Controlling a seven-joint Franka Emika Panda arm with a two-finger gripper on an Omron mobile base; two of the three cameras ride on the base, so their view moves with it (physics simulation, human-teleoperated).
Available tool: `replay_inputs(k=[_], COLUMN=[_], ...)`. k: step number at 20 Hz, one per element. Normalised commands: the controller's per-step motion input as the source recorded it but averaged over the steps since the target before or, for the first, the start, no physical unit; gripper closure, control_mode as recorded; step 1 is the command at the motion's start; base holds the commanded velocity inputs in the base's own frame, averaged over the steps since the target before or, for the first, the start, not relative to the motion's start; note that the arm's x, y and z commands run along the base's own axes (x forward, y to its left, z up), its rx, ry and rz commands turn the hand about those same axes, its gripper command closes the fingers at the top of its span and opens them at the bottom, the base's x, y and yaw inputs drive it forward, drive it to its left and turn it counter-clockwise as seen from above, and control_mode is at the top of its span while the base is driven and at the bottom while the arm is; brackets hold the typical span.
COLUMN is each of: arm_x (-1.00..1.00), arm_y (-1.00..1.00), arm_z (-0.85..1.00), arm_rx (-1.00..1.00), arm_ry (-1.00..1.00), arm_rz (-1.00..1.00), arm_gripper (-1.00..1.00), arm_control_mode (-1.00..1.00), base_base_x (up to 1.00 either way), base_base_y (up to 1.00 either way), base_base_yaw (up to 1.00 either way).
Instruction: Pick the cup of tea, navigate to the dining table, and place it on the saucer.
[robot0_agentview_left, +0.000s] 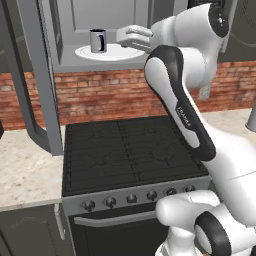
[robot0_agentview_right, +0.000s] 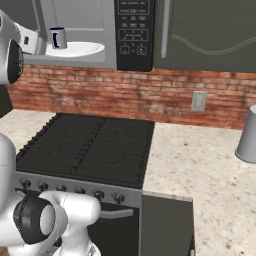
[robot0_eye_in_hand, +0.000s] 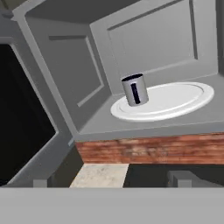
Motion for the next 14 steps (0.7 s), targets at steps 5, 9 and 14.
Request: replay_inputs(k=[5, 9, 14], arm_x=[0.03, 0.0, 0.08], arm_y=[0.0, 0.0, 0.0], arm_z=[-0.14, -0.48, -0.51], arm_rx=[-0.22, -0.16, -0.11], arm_ry=[0.15, 0.0, 0.0], arm_rz=[0.0, -0.05, 0.0], arm_gripper=[-1.0, -1.0, -1.0], arm_control_mode=[-1.0, -1.0, -1.0], base_base_x=[0.0, 0.0, 0.0], base_base_y=[0.0, 0.0, 0.0], base_base_yaw=[0.0, 0.0, 0.0])
